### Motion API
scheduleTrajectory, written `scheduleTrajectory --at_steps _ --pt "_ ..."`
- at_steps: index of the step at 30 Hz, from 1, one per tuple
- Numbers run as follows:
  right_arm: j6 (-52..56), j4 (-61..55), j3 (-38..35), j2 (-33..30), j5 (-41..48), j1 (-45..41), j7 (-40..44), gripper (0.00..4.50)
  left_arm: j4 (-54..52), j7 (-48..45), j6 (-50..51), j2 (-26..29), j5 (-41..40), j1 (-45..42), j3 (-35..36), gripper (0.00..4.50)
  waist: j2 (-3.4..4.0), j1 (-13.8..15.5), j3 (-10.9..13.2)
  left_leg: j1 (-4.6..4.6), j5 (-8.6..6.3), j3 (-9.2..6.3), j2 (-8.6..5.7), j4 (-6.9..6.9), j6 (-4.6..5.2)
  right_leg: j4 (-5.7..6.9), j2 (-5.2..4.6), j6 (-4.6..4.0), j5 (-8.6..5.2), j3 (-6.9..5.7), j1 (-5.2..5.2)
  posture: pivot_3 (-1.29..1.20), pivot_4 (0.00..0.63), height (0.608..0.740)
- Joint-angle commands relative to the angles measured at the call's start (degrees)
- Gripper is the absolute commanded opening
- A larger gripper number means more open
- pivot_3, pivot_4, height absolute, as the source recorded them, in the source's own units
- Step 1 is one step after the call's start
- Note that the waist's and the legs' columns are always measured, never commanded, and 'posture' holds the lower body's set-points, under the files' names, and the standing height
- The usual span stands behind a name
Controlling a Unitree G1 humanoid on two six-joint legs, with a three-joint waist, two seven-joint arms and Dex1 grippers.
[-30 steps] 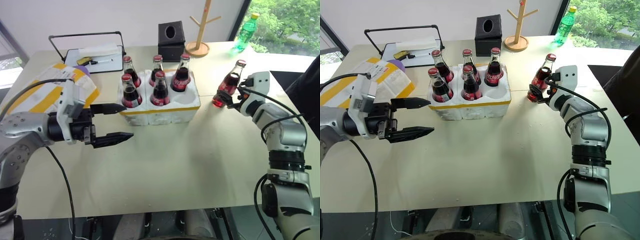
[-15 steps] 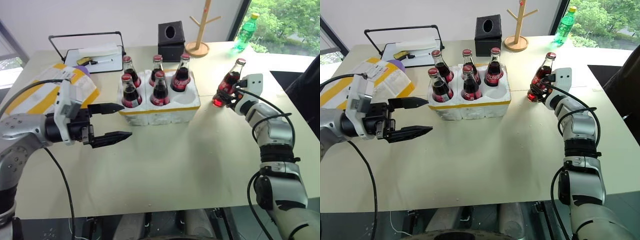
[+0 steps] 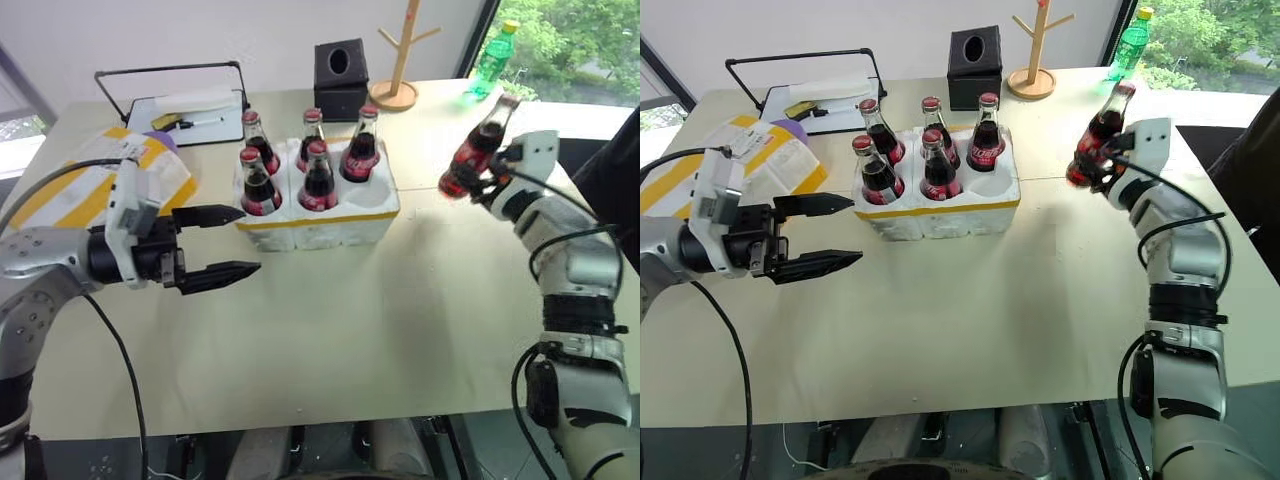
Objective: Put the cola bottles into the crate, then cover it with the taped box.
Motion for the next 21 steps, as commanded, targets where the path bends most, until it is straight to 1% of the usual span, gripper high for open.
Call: scheduleTrajectory --at_steps 1,5,8,14,21 --pt "6.2 -14.1 -4.6 -1.1 9.9 -4.4 0.7 2.7 0.7 -0.7 -1.4 0.5 0.4 -0.4 1.2 4.5 0.0 -0.2 0.0 0.0 -0.01 0.0 0.02 0.0 0.02 -0.01 0.01 0.0 0.0 0.0 0.0 0.0 0.15 0.736" --pt "14.6 -20.8 -5.3 -0.2 17.9 -6.0 -0.5 2.7 2.0 -1.1 -1.8 0.5 1.0 -1.3 0.6 4.5 -0.01 0.1 0.0 0.02 -0.13 0.0 0.04 0.03 0.23 0.01 0.02 0.0 0.0 0.0 0.02 0.0 0.15 0.736" --pt "17.9 -23.9 -3.6 0.3 20.7 -6.2 -1.1 2.7 2.8 -1.4 -2.1 0.5 1.5 -2.1 0.2 4.5 -0.02 0.3 0.0 0.02 -0.16 0.0 0.03 0.12 0.28 0.0 0.0 0.0 0.0 0.0 0.08 0.0 0.15 0.736" --pt "19.2 -27.8 3.2 2.1 20.2 -2.7 -0.6 2.7 3.3 -1.4 -2.0 0.5 2.0 -3.1 0.2 4.5 -0.04 0.2 0.0 0.02 -0.17 0.0 0.02 0.15 0.3 0.01 0.0 0.0 0.0 0.0 0.09 0.0 0.15 0.736" --pt "15.6 -23.5 8.9 4.6 15.6 -1.8 0.4 2.7 2.7 -0.2 -1.4 0.8 1.5 -2.9 1.4 4.5 -0.04 0.1 0.0 0.01 -0.17 0.0 0.02 0.15 0.29 0.02 0.01 0.01 0.0 0.0 0.08 0.0 0.15 0.736"
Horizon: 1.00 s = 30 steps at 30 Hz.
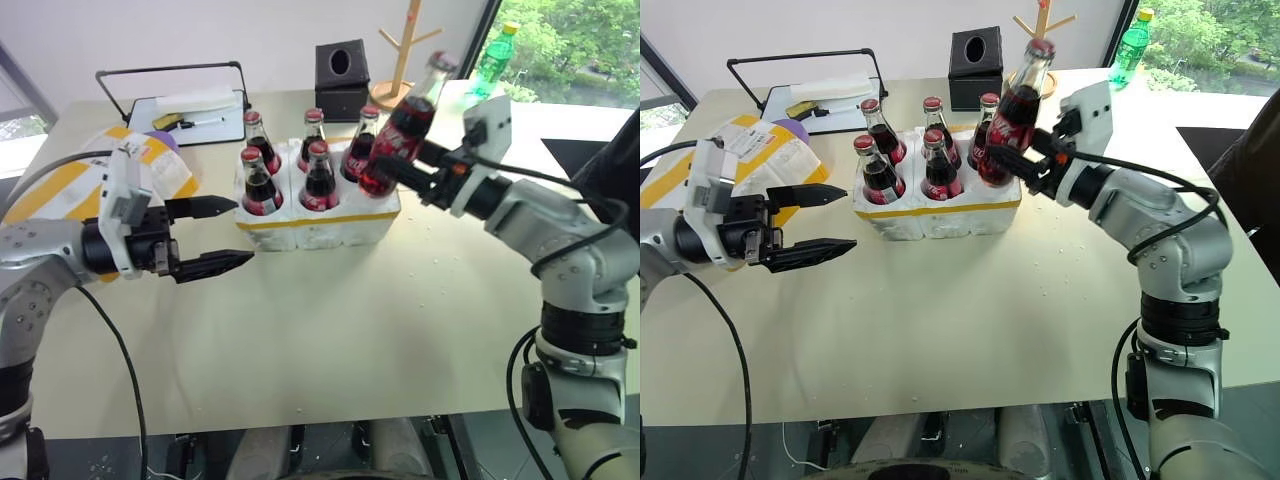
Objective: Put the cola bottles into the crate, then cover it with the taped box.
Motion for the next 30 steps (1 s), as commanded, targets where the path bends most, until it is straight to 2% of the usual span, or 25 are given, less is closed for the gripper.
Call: scheduleTrajectory --at_steps 1,15,17,19,24,30 --pt "-4.8 0.4 0.3 1.1 -1.9 -2.0 1.2 2.7 -1.2 0.8 -0.2 0.9 -0.3 -0.5 1.9 4.5 0.0 0.0 0.0 0.0 0.0 0.0 0.0 0.0 0.0 0.0 0.0 0.0 0.0 0.0 -0.01 0.0 0.15 0.736" --pt "-11.2 10.8 6.0 1.6 -11.0 -0.7 6.8 2.7 -4.2 2.7 -0.1 0.9 -1.2 3.3 4.6 4.5 0.0 0.0 0.0 0.0 0.01 0.0 0.0 -0.01 -0.02 0.01 0.02 0.0 0.0 0.0 -0.02 0.0 0.15 0.736" --pt "-11.3 12.6 6.4 1.9 -12.0 -0.8 6.9 3.75 -4.5 2.8 -0.1 0.8 -1.2 3.8 4.8 4.5 -0.03 0.0 0.0 0.0 0.01 0.0 0.0 0.0 -0.01 0.01 0.02 0.0 0.0 0.0 -0.01 0.0 0.15 0.736" --pt "-11.0 13.6 6.5 2.2 -12.3 -0.8 7.1 4.44 -4.7 3.0 -0.1 0.8 -1.3 4.0 4.9 4.5 -0.04 0.0 0.0 0.01 0.01 0.0 0.0 0.01 -0.02 0.01 0.02 0.0 0.0 0.0 0.0 0.0 0.15 0.736" --pt "-9.8 12.5 6.4 1.4 -12.2 -0.7 8.8 4.44 -4.9 3.5 -0.4 0.8 -1.1 5.2 5.6 4.5 -0.06 0.0 0.0 0.03 0.01 -0.01 0.0 0.01 -0.03 0.03 0.02 0.0 0.0 0.0 0.01 0.0 0.15 0.736" --pt "-6.0 8.6 -0.7 -7.4 -6.1 -2.7 16.0 4.44 -6.3 6.4 -1.8 0.4 1.3 9.3 8.9 4.5 -0.05 0.2 0.0 0.02 0.0 -0.01 0.0 0.01 -0.01 0.02 0.0 0.0 0.0 0.0 0.01 0.0 0.15 0.736"
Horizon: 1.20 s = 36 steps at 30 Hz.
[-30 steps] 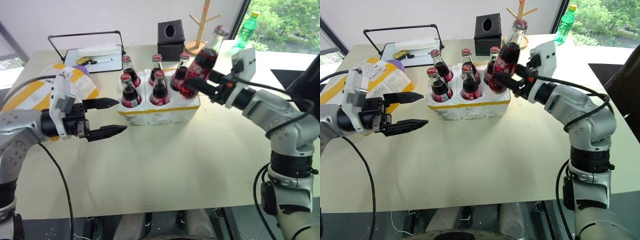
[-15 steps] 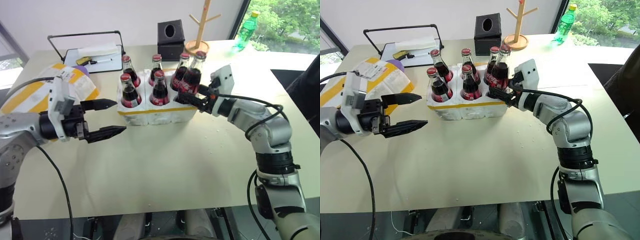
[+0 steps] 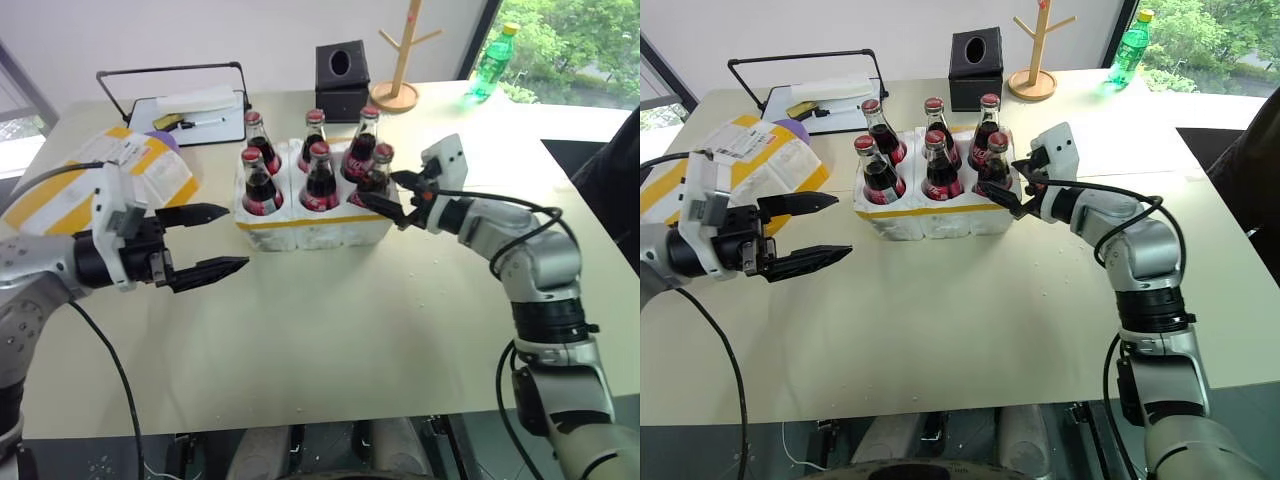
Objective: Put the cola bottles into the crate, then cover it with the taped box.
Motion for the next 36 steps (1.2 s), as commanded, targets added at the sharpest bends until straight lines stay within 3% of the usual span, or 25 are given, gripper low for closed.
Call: scheduleTrajectory --at_steps 1,4,7,13,17,21,24,36 --pt "1.0 -4.4 -6.3 -5.8 4.3 -2.9 5.2 4.44 -2.4 2.1 -2.1 0.5 2.1 2.3 4.5 4.5 0.0 0.0 0.0 0.0 0.0 0.0 0.0 0.0 0.0 -0.01 -0.01 0.0 0.0 0.0 0.01 0.0 0.15 0.736" --pt "2.7 -4.9 -9.6 -10.2 8.2 -4.4 9.5 4.44 -4.1 3.5 -3.6 1.2 5.4 6.1 7.8 4.5 0.0 0.0 0.0 0.0 -0.01 0.0 0.0 -0.01 0.02 -0.05 -0.02 0.0 0.0 0.0 0.02 0.0 0.15 0.736" --pt "4.1 -4.7 -11.0 -13.0 11.4 -5.8 13.6 4.44 -5.4 5.4 -7.6 2.8 14.4 11.7 11.6 4.5 -0.01 -0.4 0.0 0.02 -0.02 0.01 0.03 -0.04 0.02 -0.06 -0.02 -0.01 0.0 0.0 0.01 0.0 0.15 0.736" --pt "6.8 -7.5 -9.7 -14.4 17.2 -5.7 20.4 4.44 -5.6 9.8 -14.0 1.6 32.4 25.8 21.7 4.5 -0.01 -0.1 0.0 0.02 -0.03 0.02 0.05 -0.1 0.04 -0.12 -0.09 -0.02 -0.01 0.0 0.01 0.0 0.15 0.736" --pt "8.7 -11.5 -9.2 -15.1 21.5 -4.1 24.9 4.44 -2.6 13.8 -18.9 -0.1 43.1 32.7 24.5 4.5 -0.01 0.3 0.0 0.0 -0.07 0.02 0.04 -0.1 0.08 -0.18 -0.15 -0.02 -0.01 -0.01 0.02 0.0 0.15 0.736" --pt "8.8 -13.9 -8.6 -15.7 22.9 -3.0 27.2 4.44 4.2 22.2 -20.2 0.8 54.8 33.1 21.4 4.5 -0.03 1.3 0.0 0.0 -0.09 0.02 0.04 -0.09 0.08 -0.21 -0.19 -0.07 -0.04 -0.03 0.03 0.0 0.15 0.736" --pt "8.0 -14.3 -7.7 -15.5 21.5 -3.0 25.9 4.44 6.5 25.1 -18.7 0.5 59.2 32.3 18.3 4.5 -0.1 1.4 -0.1 0.0 -0.11 0.02 0.03 -0.07 0.08 -0.23 -0.22 -0.18 -0.1 -0.03 0.05 0.0 0.15 0.736" --pt "9.0 -18.1 -9.1 -15.5 22.9 -1.4 19.9 4.44 20.9 34.7 -20.9 -0.4 67.6 20.3 2.9 4.5 -0.13 1.3 -0.1 -0.05 -0.13 0.04 0.03 -0.15 0.1 -0.27 -0.25 0.0 0.01 -0.03 -0.03 0.0 0.15 0.736"
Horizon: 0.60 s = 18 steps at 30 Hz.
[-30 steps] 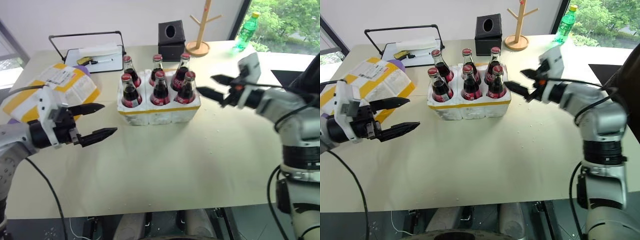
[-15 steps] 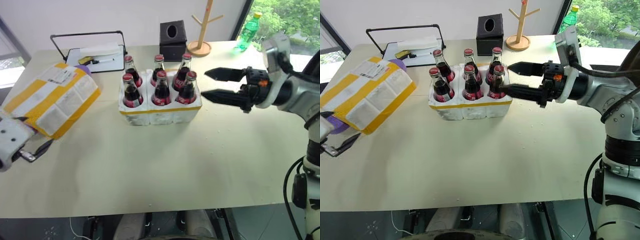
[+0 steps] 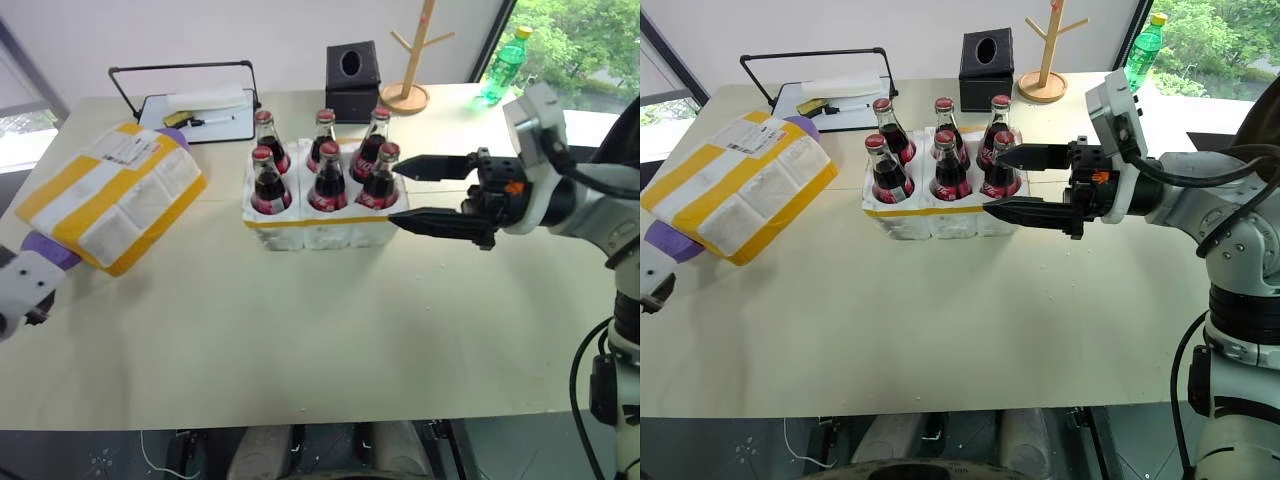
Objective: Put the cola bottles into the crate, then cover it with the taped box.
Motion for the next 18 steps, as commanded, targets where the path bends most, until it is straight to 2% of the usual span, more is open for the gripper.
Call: scheduleTrajectory --at_steps 1,13,16,18 --pt "-0.2 -3.0 -2.4 -0.8 1.8 0.8 -1.3 4.44 4.4 3.7 -2.3 -0.1 2.1 -3.6 -2.4 4.5 -0.01 0.0 0.0 0.0 0.0 0.0 0.0 0.0 0.0 0.0 0.0 0.0 0.0 0.0 -0.01 0.0 0.15 0.736" --pt "-0.5 -4.7 -4.1 -3.8 3.8 3.1 -2.1 4.44 21.1 9.0 -8.7 -0.2 3.3 -15.8 -12.2 4.5 -0.06 0.0 0.0 -0.01 0.0 0.02 0.0 0.0 0.0 0.06 0.0 0.02 0.01 0.0 -0.04 0.0 0.15 0.736" --pt "-0.8 -4.6 -4.4 -3.8 3.7 3.6 -2.9 4.5 23.1 9.1 -9.9 -0.6 2.5 -17.3 -12.9 3.64 -0.08 0.0 0.0 -0.01 0.0 0.03 0.0 0.02 0.0 0.07 -0.01 0.02 0.01 0.0 -0.03 0.0 0.15 0.736" --pt "-1.1 -4.5 -4.4 -3.8 3.5 3.9 -3.2 4.5 23.4 9.4 -10.2 -0.5 2.5 -17.6 -13.1 2.61 -0.09 0.0 0.0 -0.01 0.0 0.03 -0.01 0.02 0.0 0.08 -0.02 0.02 0.01 0.0 -0.03 0.0 0.15 0.736"
